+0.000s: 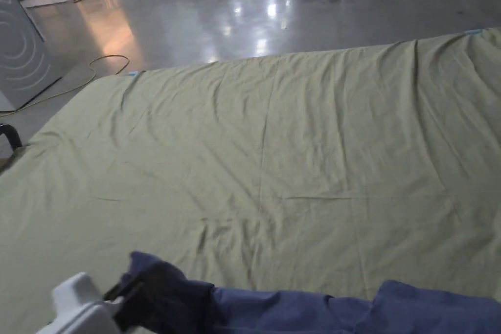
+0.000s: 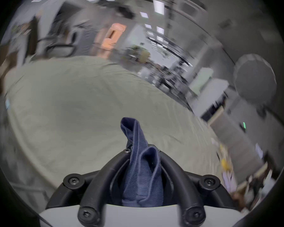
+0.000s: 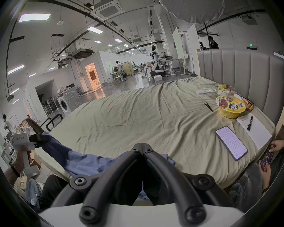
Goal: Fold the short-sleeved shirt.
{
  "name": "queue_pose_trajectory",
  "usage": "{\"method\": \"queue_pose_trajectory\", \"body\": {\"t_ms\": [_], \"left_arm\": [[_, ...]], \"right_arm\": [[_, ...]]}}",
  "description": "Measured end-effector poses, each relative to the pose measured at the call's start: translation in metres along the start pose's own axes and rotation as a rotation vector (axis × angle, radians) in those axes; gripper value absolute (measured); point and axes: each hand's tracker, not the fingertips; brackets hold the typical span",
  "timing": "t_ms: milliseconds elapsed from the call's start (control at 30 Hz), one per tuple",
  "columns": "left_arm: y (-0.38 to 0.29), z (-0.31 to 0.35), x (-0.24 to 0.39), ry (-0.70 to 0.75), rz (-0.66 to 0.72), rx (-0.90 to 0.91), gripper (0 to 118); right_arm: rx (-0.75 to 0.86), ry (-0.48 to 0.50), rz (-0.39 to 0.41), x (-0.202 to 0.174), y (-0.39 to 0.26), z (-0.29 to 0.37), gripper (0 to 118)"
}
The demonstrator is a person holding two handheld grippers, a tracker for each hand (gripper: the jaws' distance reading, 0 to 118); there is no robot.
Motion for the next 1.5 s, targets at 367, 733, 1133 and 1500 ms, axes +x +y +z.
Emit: {"method": "queue_pose_trajectory", "body": {"t_ms": [367, 733, 1133, 1500], "left_arm": [[-0.133, -0.111, 0.157, -0.133, -0.253, -0.332, 34], [-0.081, -0.055, 0.12, -0.275, 0.028, -0.17, 5], [-0.141, -0.121, 0.128, -0.296, 0.084, -0.463, 1], [-0.057, -0.051, -0.029, -0.125, 0.355, -0.202, 100]], "right_arm": [[-0.011, -0.056, 0.022, 0.006, -0.006, 0.024, 0], [-0.037, -0.084, -0.031, 0.027, -0.02, 0.029, 0], [-0.059, -0.061, -0.025, 0.023, -0.024, 0.031, 0], [-0.08, 0.009, -0.055, 0.02, -0.029, 0.011, 0]]}}
